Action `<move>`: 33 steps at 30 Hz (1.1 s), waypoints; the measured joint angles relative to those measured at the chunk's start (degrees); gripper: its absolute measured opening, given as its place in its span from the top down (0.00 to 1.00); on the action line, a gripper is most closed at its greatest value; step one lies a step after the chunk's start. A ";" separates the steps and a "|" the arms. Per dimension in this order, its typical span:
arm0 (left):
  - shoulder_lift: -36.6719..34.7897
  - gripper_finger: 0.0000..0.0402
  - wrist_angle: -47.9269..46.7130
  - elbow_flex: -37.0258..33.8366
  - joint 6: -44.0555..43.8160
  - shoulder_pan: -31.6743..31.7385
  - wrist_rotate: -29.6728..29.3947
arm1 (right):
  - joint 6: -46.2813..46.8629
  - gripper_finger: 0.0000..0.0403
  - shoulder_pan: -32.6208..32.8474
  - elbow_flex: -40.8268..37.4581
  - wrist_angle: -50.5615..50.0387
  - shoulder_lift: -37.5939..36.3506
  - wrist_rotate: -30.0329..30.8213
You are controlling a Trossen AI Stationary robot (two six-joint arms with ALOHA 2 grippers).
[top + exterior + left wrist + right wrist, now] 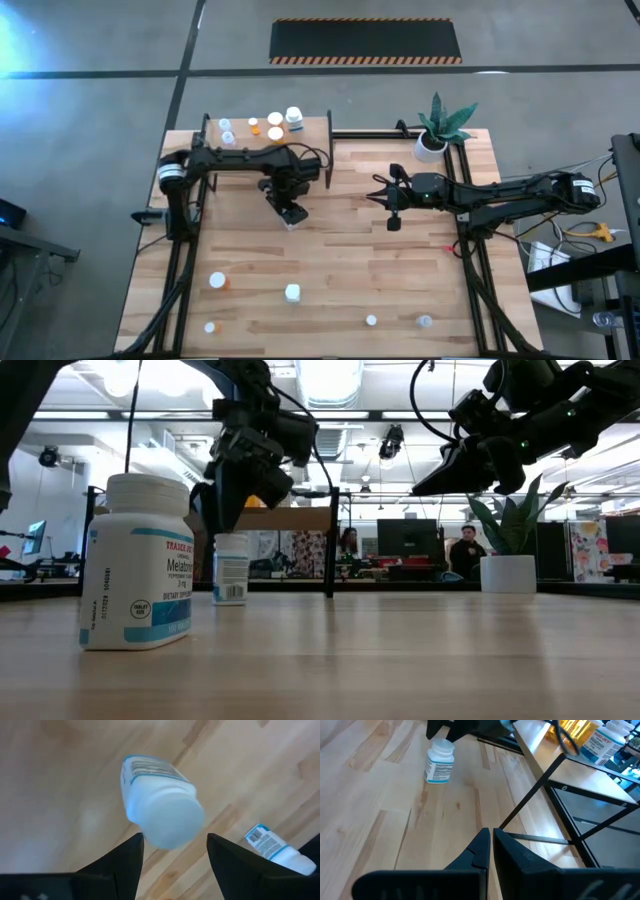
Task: Pick and place medicine bottles onto shelf by color
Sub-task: Put the top white pill bottle aligned with the other white pill bottle on the shelf
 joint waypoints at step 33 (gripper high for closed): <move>-4.48 0.50 5.45 -0.98 51.08 -11.31 -21.65 | -0.06 0.97 0.00 0.00 0.04 0.00 -0.02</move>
